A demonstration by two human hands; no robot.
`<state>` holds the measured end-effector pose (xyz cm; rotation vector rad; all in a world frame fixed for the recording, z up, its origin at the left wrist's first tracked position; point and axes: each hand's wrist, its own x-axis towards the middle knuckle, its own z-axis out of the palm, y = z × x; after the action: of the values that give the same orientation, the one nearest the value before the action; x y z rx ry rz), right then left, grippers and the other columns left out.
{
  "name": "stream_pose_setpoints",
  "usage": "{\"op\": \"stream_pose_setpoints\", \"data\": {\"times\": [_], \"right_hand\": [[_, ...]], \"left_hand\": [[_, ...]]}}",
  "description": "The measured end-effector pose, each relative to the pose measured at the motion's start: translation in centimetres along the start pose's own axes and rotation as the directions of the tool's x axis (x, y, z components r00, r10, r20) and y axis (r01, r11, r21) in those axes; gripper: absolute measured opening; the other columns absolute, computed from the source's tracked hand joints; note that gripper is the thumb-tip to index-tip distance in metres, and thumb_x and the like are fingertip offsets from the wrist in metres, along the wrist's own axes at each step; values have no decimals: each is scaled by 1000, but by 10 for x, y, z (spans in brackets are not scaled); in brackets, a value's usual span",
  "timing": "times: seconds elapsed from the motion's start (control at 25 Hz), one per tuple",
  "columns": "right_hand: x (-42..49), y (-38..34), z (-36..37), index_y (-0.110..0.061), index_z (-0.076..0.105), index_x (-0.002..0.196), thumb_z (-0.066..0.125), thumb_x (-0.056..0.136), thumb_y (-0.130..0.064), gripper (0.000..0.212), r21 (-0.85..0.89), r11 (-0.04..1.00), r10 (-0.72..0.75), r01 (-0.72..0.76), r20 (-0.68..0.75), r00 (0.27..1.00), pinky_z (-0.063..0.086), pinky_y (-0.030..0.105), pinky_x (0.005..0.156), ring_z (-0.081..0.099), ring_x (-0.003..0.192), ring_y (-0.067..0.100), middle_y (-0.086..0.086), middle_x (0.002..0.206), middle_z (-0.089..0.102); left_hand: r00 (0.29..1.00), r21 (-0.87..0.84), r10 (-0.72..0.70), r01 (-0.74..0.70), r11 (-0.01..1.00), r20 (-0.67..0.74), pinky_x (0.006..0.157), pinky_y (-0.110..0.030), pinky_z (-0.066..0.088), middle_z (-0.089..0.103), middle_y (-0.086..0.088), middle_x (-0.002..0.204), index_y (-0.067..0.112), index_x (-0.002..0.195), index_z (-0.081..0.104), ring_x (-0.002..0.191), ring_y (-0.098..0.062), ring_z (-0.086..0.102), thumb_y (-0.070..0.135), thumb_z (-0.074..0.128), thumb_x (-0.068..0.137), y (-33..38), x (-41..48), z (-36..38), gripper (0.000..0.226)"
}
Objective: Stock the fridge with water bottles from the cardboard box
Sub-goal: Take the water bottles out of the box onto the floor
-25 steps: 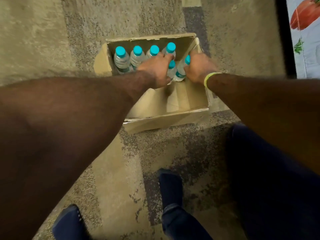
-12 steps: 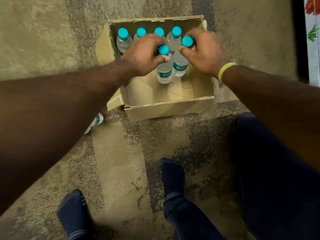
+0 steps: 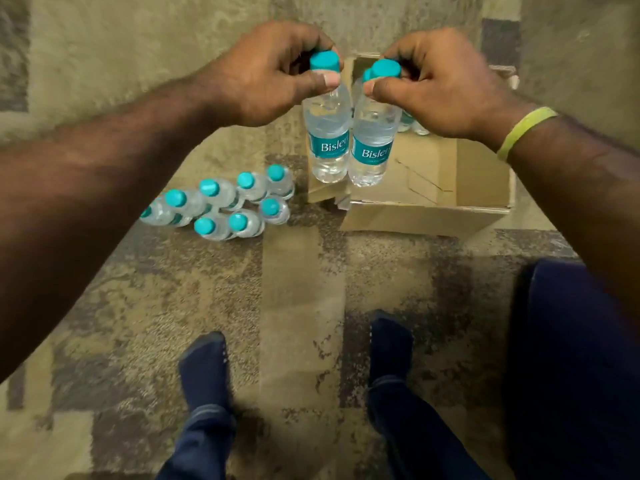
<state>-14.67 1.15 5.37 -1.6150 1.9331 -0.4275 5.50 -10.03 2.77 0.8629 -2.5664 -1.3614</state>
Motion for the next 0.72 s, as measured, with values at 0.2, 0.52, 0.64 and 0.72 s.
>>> {"op": "stream_pose_setpoints", "data": {"times": [0.2, 0.52, 0.64, 0.72], "right_hand": [[6, -82, 62, -10, 68, 88, 65, 88, -41, 31, 76, 995, -73, 64, 115, 991, 37, 29, 56, 41, 59, 8, 4, 69, 54], [-2, -172, 193, -23, 48, 64, 65, 88, -32, 31, 161, 983, -129, 88, 264, 956, 27, 16, 48, 38, 51, 5, -11, 58, 41], [-3, -183, 238, -19, 49, 77, 62, 90, -34, 24, 54, 989, -144, 134, 314, 938, 31, 29, 57, 48, 64, 15, -7, 65, 47], [-1, -183, 263, -15, 53, 88, 59, 91, -34, 21, -63, 983, -143, 173, 325, 935, 31, 31, 64, 56, 80, 27, 5, 81, 58]], "left_hand": [[993, 36, -120, 120, 992, 2, 75, -50, 51, 63, -18, 97, 7, 107, 63, 83, -34, 59, 44, 55, 88, -36, -106, -32, 42], [966, 87, -258, 259, 962, -24, 66, -30, 43, 60, -4, 94, 12, 111, 63, 79, -24, 56, 47, 54, 86, -111, -252, -47, 44], [963, 209, -270, 269, 940, -26, 66, -22, 25, 50, 0, 93, 4, 113, 61, 80, -16, 43, 30, 60, 93, -143, -276, -29, 33], [952, 264, -305, 300, 917, -23, 74, -23, 26, 48, -1, 97, 6, 118, 58, 86, -15, 41, 27, 60, 94, -161, -281, -15, 32]]}}
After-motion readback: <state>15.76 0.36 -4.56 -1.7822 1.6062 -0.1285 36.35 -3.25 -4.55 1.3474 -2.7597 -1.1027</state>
